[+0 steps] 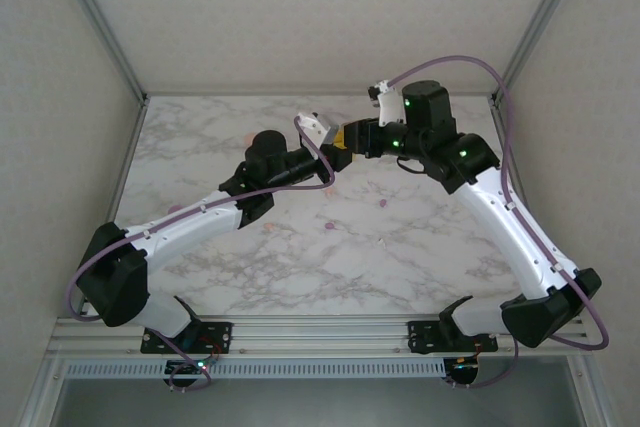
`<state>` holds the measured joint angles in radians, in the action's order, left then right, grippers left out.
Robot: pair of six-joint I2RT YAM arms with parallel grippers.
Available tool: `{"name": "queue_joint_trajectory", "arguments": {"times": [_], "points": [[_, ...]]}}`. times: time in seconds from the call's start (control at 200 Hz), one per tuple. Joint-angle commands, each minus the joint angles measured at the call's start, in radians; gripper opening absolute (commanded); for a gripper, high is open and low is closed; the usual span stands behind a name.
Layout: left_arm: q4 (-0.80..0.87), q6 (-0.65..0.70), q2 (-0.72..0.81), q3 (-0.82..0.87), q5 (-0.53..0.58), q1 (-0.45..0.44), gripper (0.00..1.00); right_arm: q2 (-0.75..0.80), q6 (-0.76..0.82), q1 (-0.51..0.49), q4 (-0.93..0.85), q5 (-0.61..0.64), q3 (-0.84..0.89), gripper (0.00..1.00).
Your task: Insert the wireless bluetooth earbuds into the charging case
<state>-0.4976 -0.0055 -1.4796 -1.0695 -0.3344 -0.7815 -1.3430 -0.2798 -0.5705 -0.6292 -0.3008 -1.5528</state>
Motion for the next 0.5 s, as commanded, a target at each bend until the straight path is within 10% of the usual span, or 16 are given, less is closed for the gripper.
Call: {"name": "queue_joint_trajectory", "arguments": {"times": [0.0, 0.495], "points": [[-0.087, -0.026, 0.029, -0.018, -0.018, 0.007, 0.17, -0.02, 0.042, -0.007, -0.096, -0.026, -0.024, 0.32], [-0.067, -0.028, 0.028, -0.017, -0.009, 0.011, 0.17, -0.03, 0.078, -0.007, -0.133, 0.012, -0.029, 0.15]]}}
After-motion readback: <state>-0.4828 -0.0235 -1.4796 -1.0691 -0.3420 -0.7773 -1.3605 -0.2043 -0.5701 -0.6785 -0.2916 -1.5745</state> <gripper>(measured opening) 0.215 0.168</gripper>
